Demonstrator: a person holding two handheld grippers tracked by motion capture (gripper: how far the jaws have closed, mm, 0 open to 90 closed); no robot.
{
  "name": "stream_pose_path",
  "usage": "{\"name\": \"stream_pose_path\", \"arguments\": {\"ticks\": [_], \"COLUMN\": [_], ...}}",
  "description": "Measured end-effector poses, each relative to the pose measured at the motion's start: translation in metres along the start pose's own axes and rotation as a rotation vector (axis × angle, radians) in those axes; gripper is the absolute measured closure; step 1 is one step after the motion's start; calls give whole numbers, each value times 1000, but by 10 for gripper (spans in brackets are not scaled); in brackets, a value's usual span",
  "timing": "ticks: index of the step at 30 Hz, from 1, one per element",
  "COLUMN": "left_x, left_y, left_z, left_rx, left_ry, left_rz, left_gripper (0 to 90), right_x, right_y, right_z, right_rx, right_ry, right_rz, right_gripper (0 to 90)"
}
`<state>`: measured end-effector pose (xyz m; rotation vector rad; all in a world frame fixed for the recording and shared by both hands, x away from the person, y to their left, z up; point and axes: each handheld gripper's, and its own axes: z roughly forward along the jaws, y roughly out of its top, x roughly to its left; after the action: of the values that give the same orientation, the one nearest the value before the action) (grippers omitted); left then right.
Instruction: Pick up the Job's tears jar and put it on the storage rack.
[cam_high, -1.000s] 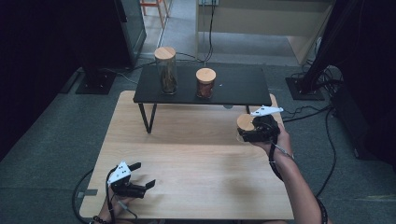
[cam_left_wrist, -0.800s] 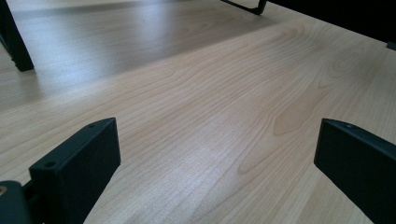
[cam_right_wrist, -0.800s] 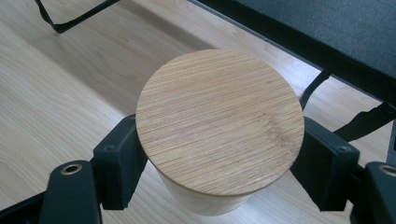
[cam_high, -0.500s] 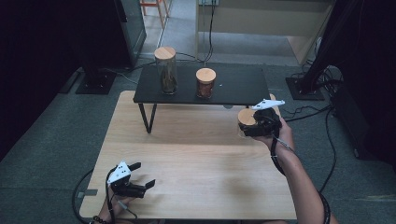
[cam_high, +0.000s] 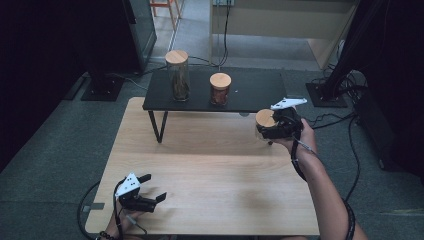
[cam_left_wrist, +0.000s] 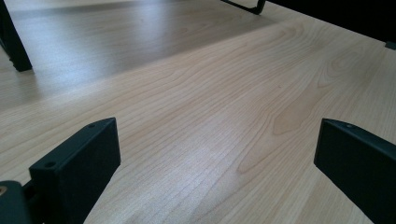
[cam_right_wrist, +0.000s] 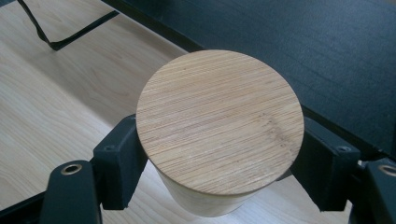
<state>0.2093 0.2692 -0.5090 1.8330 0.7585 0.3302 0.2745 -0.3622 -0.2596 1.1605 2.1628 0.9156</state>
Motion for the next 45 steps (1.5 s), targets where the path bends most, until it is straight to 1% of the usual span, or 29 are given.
{"name": "stream_pose_path", "arguments": {"ticks": [12,16,21,27,45], "left_x": [0,0,0,1,1], "left_y": [0,0,0,0,1], "left_z": [0,0,0,1,1], "left_rx": [0,2,1,3,4], "left_ry": [-2,-2,-4,-5,-5], "left_rz": [1,2,2,2,4], "left_gripper": [5,5,5,5,5], "right_x": [-2,-4,-6,-10,-22], "right_y": [15,19,25,33,56], "right_z": [-6,-7,-10,-14,-10], "right_rx": [-9,-11,-9,-15,-18], "right_ry": [-7,-7,-11,-8,-19], "right_rz": [-5,1,-8,-2,20], "right_gripper": [253,253,254,253,253]}}
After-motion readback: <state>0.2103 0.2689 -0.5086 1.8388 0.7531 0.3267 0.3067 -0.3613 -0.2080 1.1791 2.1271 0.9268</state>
